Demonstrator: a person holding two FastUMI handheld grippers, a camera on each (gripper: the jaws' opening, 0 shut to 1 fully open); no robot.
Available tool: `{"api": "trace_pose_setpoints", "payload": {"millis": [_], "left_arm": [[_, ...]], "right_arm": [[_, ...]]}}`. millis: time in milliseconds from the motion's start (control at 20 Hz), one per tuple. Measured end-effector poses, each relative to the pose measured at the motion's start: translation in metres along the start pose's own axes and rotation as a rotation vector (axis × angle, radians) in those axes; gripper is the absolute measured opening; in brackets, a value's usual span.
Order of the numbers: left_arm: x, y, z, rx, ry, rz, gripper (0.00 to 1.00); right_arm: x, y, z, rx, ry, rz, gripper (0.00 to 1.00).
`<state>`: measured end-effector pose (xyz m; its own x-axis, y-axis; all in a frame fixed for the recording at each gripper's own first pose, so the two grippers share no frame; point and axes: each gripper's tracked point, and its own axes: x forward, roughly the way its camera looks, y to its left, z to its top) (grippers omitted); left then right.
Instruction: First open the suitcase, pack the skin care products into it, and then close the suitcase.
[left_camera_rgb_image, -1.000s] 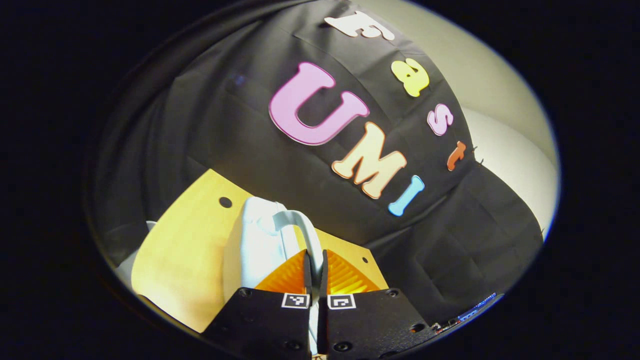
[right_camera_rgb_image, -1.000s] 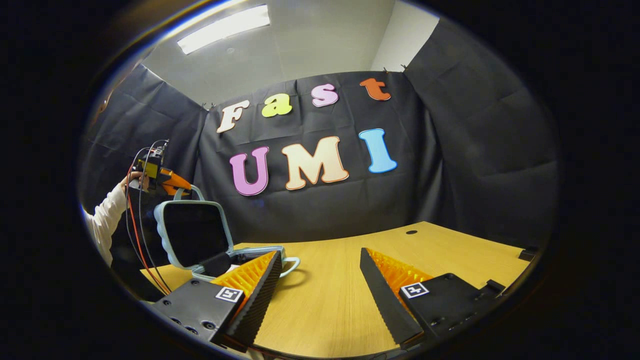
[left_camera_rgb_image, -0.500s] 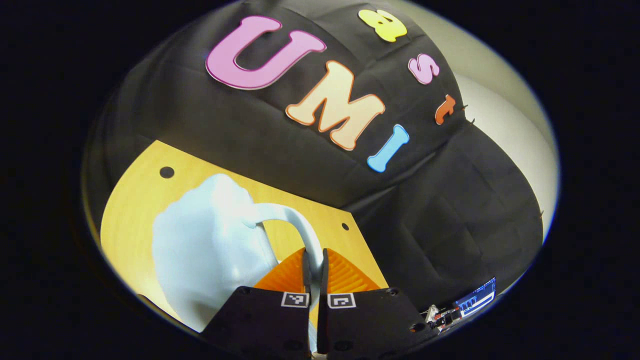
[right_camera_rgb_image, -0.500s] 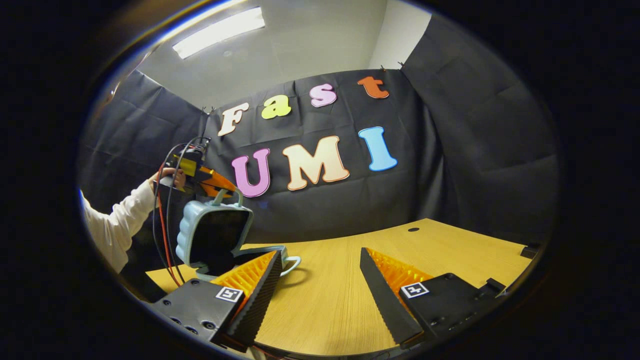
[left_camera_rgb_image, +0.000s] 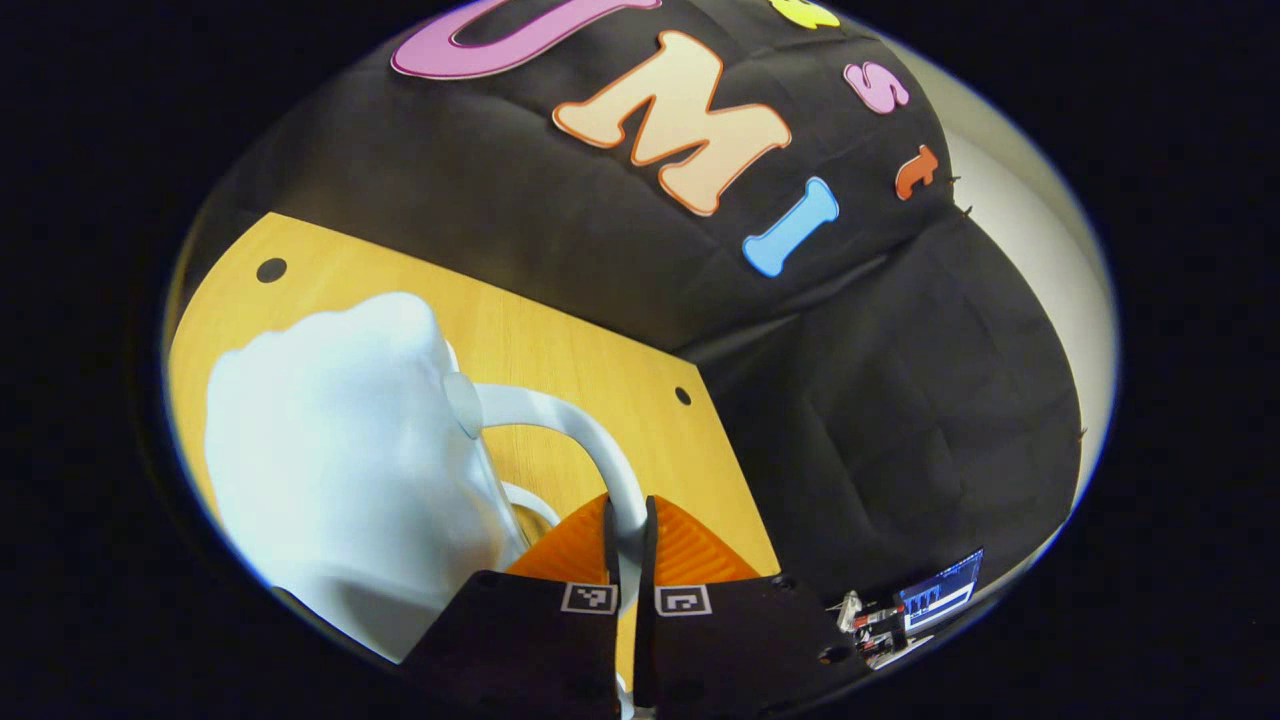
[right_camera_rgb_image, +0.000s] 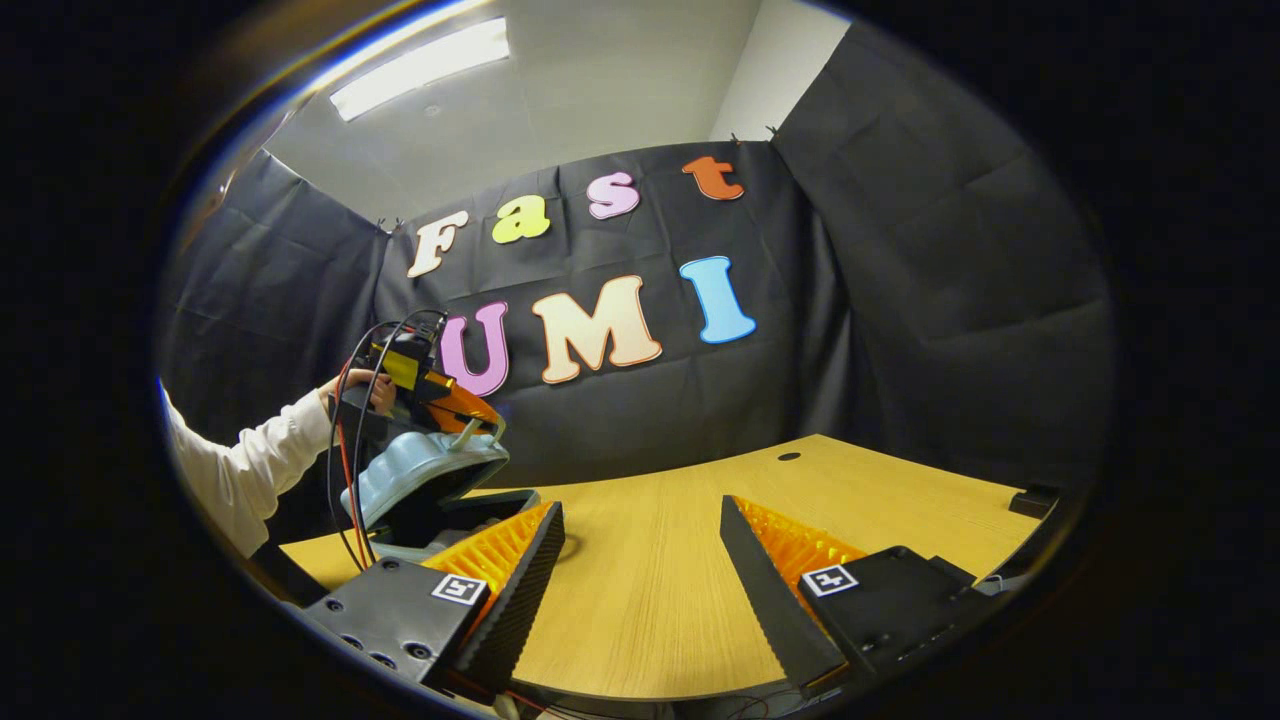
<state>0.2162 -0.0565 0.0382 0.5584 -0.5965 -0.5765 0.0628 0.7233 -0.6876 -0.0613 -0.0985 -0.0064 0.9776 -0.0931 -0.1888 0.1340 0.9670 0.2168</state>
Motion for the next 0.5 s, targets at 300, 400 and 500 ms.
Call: {"api": "trace_pose_setpoints", "payload": {"millis": [300,400,500], "left_arm": [[0.067,0.032,-0.047,0.075,0.149,0.157,0.0],[0.082,0.041,-0.061,0.076,0.2,0.2,0.0],[0.09,0.04,-0.063,0.095,0.219,0.226,0.0]], "right_arm": [[-0.007,-0.01,-0.003,-0.006,0.011,-0.024,0.98],[-0.006,-0.013,-0.006,-0.016,0.017,-0.032,0.98],[-0.008,-0.015,-0.011,-0.019,0.032,-0.034,0.98]]}}
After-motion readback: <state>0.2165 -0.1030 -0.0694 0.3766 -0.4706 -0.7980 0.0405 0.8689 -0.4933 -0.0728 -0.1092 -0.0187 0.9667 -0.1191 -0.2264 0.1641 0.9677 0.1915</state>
